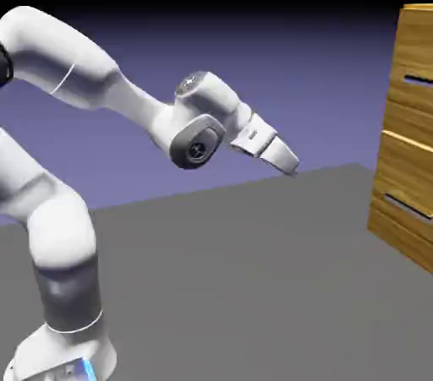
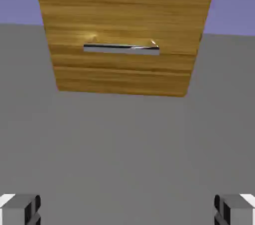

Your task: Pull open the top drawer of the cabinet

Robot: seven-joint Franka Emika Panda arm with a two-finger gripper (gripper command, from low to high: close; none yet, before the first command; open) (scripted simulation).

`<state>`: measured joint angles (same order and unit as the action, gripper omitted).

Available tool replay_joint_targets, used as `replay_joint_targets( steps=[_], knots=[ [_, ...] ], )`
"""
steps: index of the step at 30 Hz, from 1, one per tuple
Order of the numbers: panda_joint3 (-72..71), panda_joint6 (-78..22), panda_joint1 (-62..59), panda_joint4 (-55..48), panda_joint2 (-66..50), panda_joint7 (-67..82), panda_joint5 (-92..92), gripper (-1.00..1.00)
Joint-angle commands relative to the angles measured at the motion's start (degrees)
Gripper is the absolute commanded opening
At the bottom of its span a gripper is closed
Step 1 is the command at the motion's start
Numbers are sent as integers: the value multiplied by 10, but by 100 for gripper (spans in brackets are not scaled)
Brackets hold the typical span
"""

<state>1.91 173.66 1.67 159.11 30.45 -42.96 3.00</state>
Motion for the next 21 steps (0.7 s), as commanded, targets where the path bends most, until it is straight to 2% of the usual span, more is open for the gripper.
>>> replay_joint_targets(
  steps=[1,21],
  knots=[
    [16,-3,8,-16,-18,-4,25,0],
    [333,-60,171,-329,-385,-88,523,0]
  ],
)
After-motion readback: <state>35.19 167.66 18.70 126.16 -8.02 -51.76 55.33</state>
